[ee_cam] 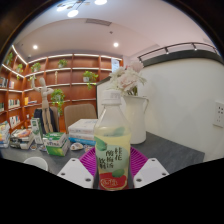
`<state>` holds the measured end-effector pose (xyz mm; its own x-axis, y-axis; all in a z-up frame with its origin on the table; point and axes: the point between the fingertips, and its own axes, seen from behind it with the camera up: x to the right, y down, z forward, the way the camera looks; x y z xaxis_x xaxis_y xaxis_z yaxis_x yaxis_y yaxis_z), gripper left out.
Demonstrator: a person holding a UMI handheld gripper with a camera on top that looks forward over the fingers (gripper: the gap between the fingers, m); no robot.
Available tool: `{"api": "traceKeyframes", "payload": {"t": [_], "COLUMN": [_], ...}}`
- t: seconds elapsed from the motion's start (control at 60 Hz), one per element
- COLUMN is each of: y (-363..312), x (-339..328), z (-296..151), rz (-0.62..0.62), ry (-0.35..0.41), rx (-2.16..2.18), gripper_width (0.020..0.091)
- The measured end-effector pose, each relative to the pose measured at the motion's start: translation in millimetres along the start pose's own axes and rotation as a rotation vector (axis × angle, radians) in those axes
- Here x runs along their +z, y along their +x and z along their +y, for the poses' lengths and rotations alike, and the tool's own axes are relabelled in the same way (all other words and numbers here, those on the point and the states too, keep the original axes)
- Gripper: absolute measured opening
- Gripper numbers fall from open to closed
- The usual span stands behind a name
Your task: Pour water
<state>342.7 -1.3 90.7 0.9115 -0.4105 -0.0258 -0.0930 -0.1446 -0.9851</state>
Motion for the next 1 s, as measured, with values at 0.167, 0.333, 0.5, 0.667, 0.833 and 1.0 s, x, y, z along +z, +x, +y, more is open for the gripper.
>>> {"api": "traceKeyframes", "payload": {"t": [0.167, 0.333, 0.5, 0.667, 0.833, 1.0], "y": [0.8, 6.1, -11.4, -27.1, -36.7, -43.9], "x": [-5.0, -10.2, -40.5, -93.8, -146.2, -184.7], "z": [-0.5, 26.3, 18.9, 16.8, 20.6, 16.8], "rz": [0.007, 0.035, -0.031, -0.100, -0.167, -0.229], "ry": [0.018, -0.073, -0.060, -0.078, -0.099, -0.074], "rx": [-0.014, -0.029, -0.055, -0.079, -0.086, -0.052], "gripper_width": [0.0465, 0.0779, 0.0852, 0.0848, 0.0848, 0.0848]}}
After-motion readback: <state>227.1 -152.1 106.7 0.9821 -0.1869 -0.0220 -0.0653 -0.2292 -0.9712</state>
